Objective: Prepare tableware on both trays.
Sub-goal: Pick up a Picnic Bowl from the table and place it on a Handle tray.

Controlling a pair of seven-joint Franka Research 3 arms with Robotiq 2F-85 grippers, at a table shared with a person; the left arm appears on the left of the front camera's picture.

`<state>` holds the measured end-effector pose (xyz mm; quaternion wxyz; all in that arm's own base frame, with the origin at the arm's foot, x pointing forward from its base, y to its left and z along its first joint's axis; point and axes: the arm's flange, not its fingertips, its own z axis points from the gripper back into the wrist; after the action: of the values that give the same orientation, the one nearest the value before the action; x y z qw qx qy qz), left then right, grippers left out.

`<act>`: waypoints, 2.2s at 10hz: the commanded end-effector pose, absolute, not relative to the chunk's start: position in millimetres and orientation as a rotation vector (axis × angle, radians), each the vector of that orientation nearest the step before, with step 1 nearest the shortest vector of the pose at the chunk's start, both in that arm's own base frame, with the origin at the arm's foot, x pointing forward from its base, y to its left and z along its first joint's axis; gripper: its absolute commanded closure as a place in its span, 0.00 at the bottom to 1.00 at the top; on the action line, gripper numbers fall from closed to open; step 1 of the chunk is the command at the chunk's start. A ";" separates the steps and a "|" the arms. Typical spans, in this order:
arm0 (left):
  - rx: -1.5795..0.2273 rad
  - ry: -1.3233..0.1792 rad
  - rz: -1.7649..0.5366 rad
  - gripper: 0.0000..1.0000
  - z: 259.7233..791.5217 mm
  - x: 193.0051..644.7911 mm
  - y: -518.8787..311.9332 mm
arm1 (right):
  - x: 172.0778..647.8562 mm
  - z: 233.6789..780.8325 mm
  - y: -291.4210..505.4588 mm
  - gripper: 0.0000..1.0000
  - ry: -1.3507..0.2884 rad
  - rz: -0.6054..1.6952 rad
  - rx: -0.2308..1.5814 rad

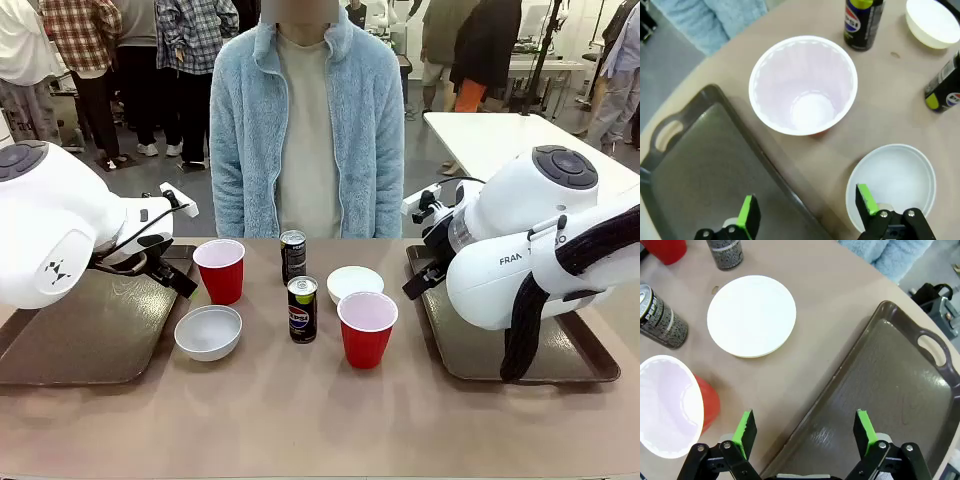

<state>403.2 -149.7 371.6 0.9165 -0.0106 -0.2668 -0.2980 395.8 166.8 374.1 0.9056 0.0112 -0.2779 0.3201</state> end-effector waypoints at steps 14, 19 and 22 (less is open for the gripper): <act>-0.022 -0.549 -0.613 0.00 371.5 403.2 -149.7 | 395.7 374.1 166.8 0.00 -0.574 0.661 0.023; -0.131 -0.478 -0.772 0.00 443.3 316.5 -135.0 | 284.8 450.9 158.6 0.00 -0.529 0.573 -0.055; -0.145 -0.286 -0.803 0.00 459.5 260.1 -122.4 | 203.5 421.6 123.7 0.00 -0.253 0.471 0.004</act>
<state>312.5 -148.8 477.5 0.9067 -0.0674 -0.1555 -0.3863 287.0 169.5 483.7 0.9507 -0.0267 -0.1632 0.2623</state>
